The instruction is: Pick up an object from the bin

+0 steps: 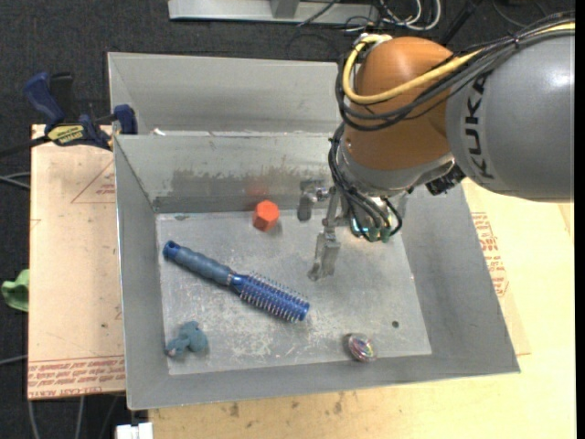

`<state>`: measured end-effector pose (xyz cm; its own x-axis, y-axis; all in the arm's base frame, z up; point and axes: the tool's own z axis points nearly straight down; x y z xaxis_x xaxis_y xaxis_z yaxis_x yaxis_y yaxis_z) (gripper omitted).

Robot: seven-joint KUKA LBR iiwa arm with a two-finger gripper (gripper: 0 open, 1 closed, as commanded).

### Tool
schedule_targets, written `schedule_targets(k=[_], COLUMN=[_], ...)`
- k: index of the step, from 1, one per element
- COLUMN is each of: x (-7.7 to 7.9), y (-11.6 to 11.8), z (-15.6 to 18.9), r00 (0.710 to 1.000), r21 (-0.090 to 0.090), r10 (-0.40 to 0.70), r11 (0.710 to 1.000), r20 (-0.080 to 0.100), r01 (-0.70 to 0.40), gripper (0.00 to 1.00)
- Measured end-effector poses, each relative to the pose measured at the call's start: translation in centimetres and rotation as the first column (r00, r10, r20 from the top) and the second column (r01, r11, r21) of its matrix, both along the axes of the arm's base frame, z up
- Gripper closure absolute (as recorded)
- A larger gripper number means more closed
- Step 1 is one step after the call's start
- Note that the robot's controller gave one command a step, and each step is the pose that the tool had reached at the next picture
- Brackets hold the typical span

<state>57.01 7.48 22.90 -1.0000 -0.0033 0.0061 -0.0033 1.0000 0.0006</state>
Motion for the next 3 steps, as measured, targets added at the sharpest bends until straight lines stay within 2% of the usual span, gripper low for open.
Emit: schedule_targets(k=[1, 2, 3], x=[-1.0, -3.3, -3.7], y=[3.6, 6.2, 5.1], z=[-16.3, -12.8, -12.5], r00=[0.975, 0.979, 0.963], r21=[-0.001, 0.002, 0.0], r10=[-0.221, -0.203, -0.269], r11=[0.975, 0.979, 0.963], r20=[0.0, 0.006, 0.005], r01=[0.221, 0.203, 0.269], gripper=[0.0, 0.0, 0.0])
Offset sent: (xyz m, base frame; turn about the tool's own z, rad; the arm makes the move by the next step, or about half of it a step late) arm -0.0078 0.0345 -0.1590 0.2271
